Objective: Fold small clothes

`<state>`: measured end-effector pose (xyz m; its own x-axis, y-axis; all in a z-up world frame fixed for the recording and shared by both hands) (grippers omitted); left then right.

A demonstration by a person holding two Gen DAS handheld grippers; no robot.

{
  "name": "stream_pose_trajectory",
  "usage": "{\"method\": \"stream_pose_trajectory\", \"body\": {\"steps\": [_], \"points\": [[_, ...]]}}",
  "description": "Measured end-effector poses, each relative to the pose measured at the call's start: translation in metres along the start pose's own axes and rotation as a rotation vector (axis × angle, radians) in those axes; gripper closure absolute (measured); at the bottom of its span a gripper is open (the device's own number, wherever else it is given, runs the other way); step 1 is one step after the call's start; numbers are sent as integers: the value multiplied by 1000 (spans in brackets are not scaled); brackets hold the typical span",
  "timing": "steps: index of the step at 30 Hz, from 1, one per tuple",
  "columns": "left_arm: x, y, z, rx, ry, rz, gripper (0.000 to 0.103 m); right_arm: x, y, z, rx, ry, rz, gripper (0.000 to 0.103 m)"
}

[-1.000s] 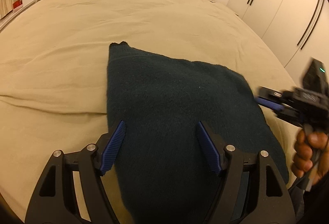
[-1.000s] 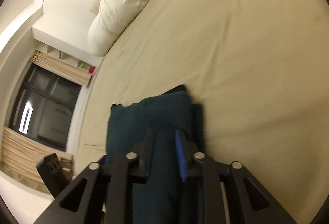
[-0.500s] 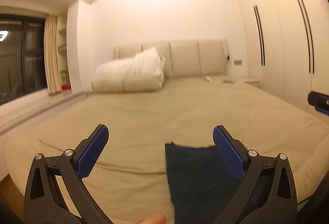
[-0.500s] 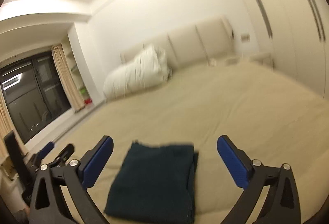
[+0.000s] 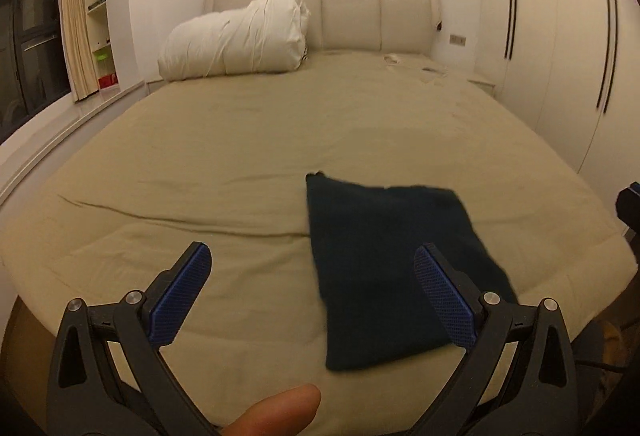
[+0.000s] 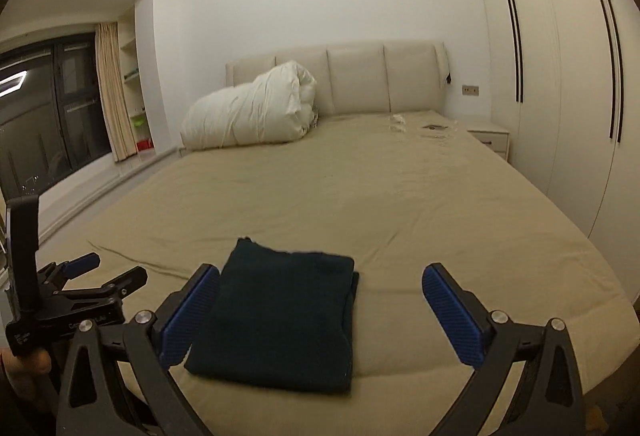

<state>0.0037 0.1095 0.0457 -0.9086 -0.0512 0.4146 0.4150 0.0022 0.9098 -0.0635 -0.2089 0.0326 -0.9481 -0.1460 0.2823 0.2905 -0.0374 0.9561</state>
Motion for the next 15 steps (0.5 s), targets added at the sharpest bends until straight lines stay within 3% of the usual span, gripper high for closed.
{"method": "stream_pose_trajectory", "body": {"steps": [8,15], "points": [[-50,-41,-10,45,-18,178,0,-37,-30,0,-45,-36,218,0],[-75,-55,-15,45,-25,230,0,-45,-46,-5,-83,-68,304,0]]}}
Point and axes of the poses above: each gripper's, at about its wrist camera, not at the fingertips, and x roughly against the way its jaws point, z to its left, y to its top, the point moved 1 cm from there along -x, roughly the way its jaws point, and after that the axes turned 13 degrees about -z, right-handed, at the moved point
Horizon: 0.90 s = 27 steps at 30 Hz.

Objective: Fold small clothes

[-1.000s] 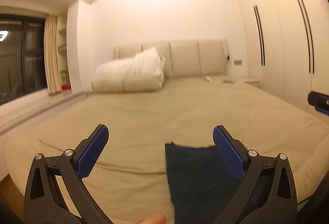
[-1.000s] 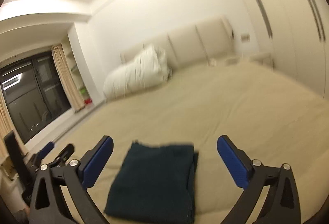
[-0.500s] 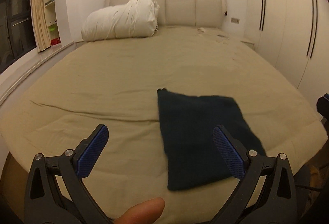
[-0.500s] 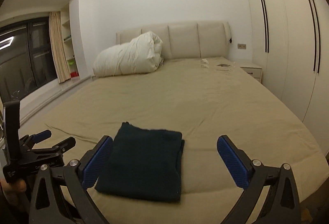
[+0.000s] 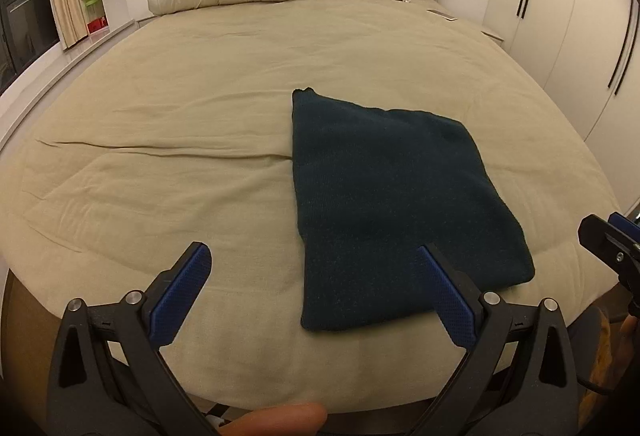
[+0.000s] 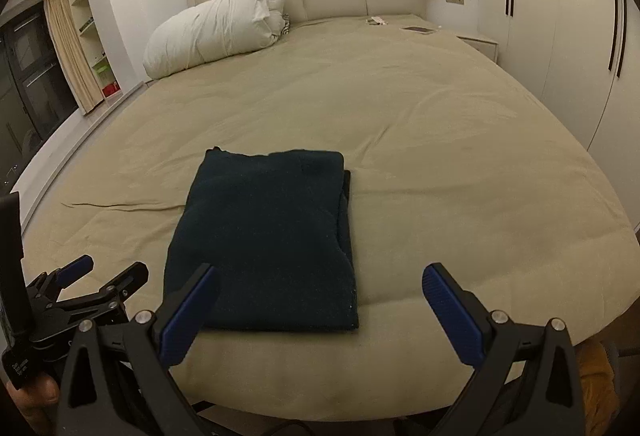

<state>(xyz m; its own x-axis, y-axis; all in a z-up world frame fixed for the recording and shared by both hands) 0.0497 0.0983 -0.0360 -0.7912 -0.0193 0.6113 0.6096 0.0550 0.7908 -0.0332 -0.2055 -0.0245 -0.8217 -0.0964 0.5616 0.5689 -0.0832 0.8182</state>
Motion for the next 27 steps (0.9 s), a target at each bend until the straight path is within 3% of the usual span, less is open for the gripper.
{"method": "stream_pose_trajectory", "body": {"steps": [27], "points": [[-8,0,11,7,22,29,0,-4,-11,-4,12,-2,42,0]]}}
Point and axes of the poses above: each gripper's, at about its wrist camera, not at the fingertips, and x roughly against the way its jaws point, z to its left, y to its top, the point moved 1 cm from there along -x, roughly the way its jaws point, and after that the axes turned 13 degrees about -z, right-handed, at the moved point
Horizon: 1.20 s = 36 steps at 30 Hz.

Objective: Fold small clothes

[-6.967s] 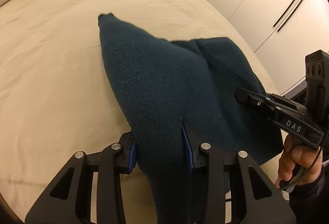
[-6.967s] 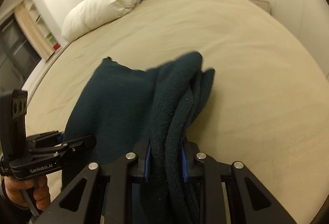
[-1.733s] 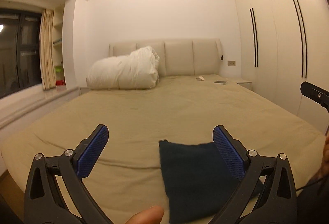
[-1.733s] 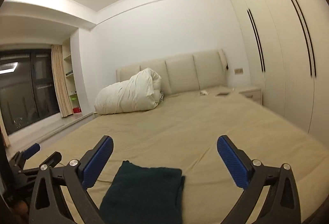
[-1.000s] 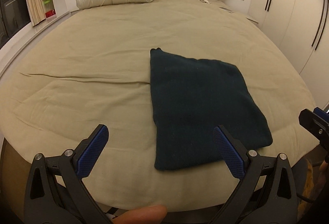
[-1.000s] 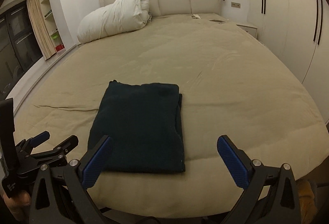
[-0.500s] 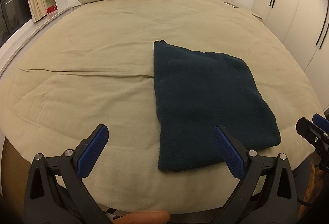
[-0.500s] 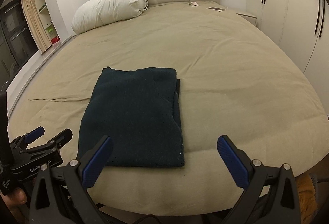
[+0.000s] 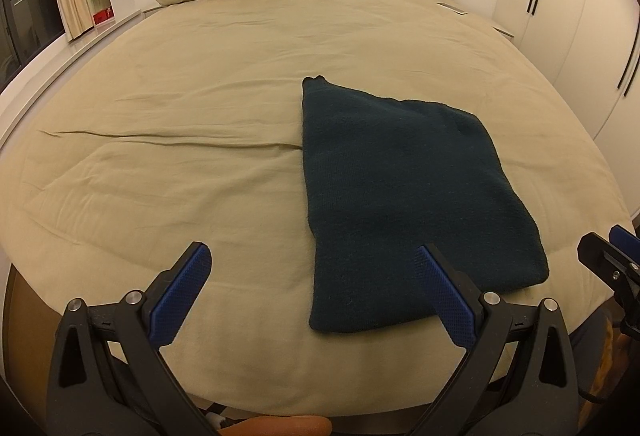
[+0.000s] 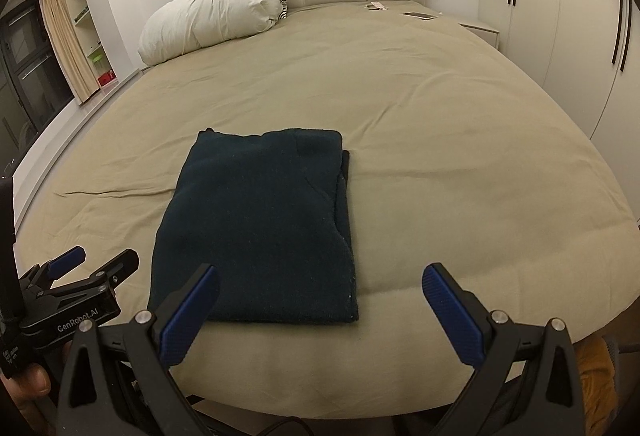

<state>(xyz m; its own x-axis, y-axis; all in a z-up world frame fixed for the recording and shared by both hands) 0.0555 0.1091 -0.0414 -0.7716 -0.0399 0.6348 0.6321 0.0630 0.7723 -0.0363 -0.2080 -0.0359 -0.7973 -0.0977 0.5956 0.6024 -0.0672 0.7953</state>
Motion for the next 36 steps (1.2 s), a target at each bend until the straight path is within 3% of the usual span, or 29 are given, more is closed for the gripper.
{"method": "stream_pose_trajectory", "body": {"steps": [36], "points": [[-1,-2,0,2,1,4,0,1,-2,0,-1,5,3,0]]}}
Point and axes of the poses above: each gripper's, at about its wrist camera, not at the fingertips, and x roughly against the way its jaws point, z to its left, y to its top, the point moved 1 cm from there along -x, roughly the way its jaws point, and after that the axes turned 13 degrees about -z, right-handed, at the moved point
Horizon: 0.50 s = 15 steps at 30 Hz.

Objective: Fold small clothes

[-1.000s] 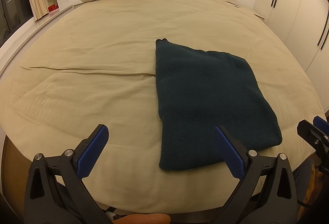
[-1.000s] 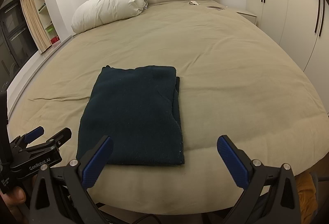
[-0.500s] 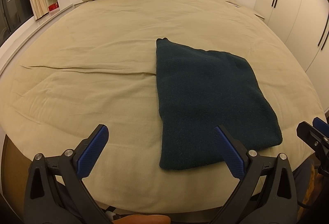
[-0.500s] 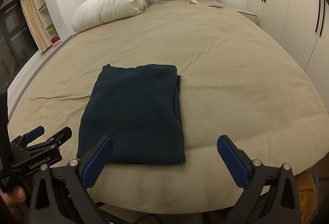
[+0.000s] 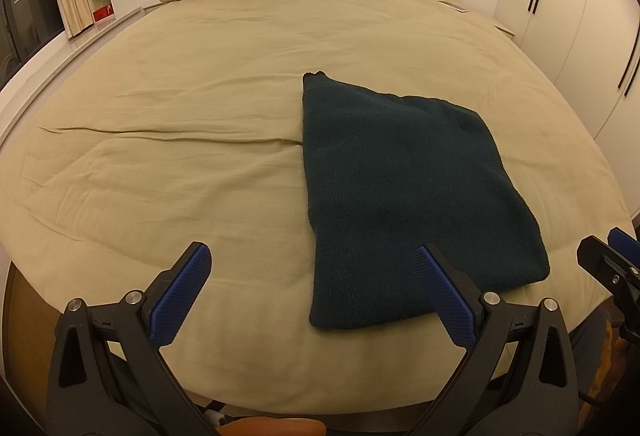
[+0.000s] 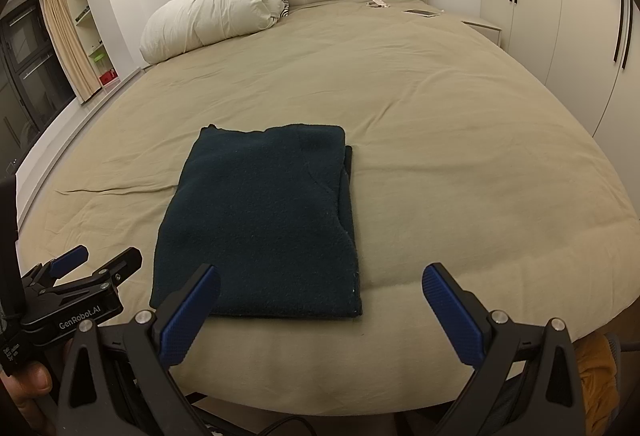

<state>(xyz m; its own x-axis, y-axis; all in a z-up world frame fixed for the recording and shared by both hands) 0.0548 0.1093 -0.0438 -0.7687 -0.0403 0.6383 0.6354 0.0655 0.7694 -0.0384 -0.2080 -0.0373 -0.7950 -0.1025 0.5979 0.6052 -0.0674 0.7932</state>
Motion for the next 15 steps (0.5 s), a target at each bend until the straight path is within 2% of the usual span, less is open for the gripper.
{"method": "stream_pose_trajectory", "body": {"steps": [15], "points": [[-1,-5,1,-2,1,7,0,1,-2,2,-2,2,4,0]]}}
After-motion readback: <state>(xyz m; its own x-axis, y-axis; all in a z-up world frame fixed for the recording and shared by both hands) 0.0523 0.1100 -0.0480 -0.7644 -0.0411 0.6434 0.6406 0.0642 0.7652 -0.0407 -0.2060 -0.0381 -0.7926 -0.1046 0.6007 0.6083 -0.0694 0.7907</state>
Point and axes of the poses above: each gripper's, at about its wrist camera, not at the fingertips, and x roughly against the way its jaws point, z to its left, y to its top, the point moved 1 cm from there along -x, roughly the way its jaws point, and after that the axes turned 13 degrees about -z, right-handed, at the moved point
